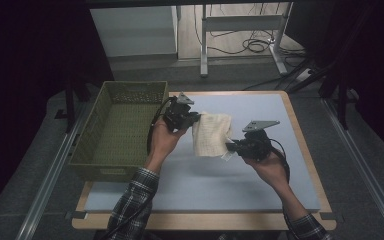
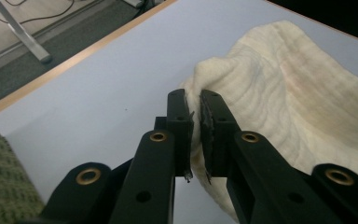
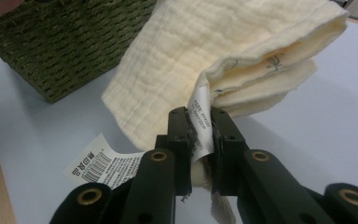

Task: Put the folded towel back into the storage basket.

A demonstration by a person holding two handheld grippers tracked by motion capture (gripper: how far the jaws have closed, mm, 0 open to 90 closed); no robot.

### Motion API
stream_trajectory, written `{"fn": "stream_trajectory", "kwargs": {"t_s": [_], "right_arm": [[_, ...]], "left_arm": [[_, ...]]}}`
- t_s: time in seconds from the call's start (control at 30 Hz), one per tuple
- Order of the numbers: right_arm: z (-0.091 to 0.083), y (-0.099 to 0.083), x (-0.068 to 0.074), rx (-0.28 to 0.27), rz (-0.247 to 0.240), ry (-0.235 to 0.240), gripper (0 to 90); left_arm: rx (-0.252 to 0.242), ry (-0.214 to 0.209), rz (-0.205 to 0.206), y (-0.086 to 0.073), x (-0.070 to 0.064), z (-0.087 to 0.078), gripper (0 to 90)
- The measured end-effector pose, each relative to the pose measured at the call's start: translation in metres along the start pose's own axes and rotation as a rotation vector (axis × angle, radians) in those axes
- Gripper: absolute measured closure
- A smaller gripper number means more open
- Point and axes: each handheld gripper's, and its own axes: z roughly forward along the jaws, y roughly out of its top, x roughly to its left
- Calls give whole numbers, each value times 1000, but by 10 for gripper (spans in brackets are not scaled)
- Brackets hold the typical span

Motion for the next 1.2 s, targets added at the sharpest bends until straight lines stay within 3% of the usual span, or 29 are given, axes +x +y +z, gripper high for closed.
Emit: {"fn": "stream_trajectory", "kwargs": {"t_s": [0.43, 0.87, 1.2], "right_arm": [[15, 23, 9, -10, -6, 35, 801], [36, 56, 28, -26, -40, 48, 801], [50, 79, 40, -43, -38, 67, 801]], "left_arm": [[-5, 58, -9, -2, 21, -31, 830], [-11, 124, -37, -9, 48, -57, 831], [-28, 167, -44, -7, 64, -82, 831]]}}
